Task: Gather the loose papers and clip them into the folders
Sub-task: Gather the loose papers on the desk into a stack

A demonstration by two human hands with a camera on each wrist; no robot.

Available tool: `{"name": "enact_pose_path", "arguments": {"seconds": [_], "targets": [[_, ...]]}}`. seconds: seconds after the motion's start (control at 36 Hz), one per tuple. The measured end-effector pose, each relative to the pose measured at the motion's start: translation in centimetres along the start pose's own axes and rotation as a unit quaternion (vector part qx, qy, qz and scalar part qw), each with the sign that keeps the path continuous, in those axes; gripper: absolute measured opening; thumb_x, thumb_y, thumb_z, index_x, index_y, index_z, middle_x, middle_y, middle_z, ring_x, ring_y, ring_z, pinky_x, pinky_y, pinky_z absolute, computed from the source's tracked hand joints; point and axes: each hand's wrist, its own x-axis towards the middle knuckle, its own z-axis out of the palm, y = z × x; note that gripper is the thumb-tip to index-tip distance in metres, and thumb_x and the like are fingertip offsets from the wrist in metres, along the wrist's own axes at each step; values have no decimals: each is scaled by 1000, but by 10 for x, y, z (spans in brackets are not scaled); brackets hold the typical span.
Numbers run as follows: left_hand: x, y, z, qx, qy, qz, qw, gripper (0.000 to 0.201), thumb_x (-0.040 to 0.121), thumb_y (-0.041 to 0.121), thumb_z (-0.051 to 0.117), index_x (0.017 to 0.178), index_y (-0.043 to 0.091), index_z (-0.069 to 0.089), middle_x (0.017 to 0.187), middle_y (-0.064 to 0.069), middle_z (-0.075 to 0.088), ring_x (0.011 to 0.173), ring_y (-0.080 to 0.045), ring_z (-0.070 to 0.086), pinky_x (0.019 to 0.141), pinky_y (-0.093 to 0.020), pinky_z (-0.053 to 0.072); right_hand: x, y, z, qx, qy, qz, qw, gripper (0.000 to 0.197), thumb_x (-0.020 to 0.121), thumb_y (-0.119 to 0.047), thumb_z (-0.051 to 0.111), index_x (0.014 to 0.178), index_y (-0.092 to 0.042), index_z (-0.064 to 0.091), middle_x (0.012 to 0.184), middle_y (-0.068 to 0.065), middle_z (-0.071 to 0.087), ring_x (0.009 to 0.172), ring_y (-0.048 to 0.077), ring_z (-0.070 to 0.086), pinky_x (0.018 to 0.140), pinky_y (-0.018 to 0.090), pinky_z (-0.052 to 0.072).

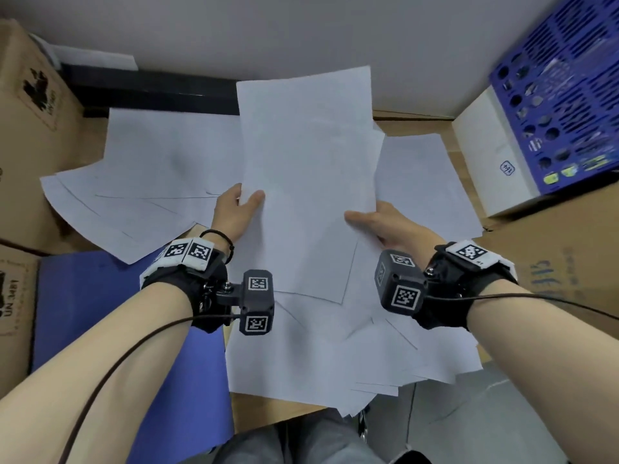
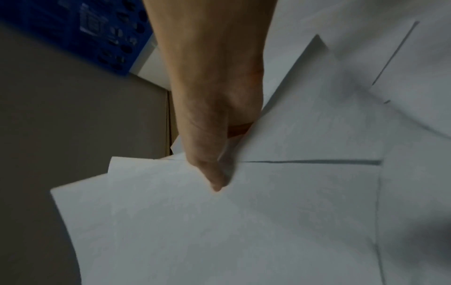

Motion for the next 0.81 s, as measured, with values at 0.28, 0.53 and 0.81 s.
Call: {"name": "enact_pose_path", "arguments": {"seconds": [0.28, 0.53, 0.81], "targets": [[1, -2, -24, -60, 69, -61, 994, 76, 84, 48, 62, 141, 4, 39, 150, -10, 40, 137, -26, 39, 113, -44, 33, 4, 25, 11, -220, -120, 85, 965, 80, 67, -53, 76, 133, -17, 47, 122, -5, 64, 108, 16, 63, 100, 38, 47], [-3, -21, -16, -60, 74, -96, 991, 7, 94, 23, 53, 90, 22, 58, 86, 4, 62, 73, -12, 57, 68, -27, 46, -3, 19, -17, -236, -106, 55, 964, 23, 93, -37, 58, 96, -16, 66, 87, 0, 72, 73, 16, 68, 68, 25, 51], [10, -19, 7, -41, 144, -127, 980, 7, 93, 20, 51, 90, 19, 57, 94, -2, 60, 88, -19, 56, 84, -34, 48, 20, 40, -94, -71, 135, 44, 987, 22, 97, -27, 53, 111, -10, 58, 100, 5, 67, 70, 9, 60, 51, 18, 48]]}}
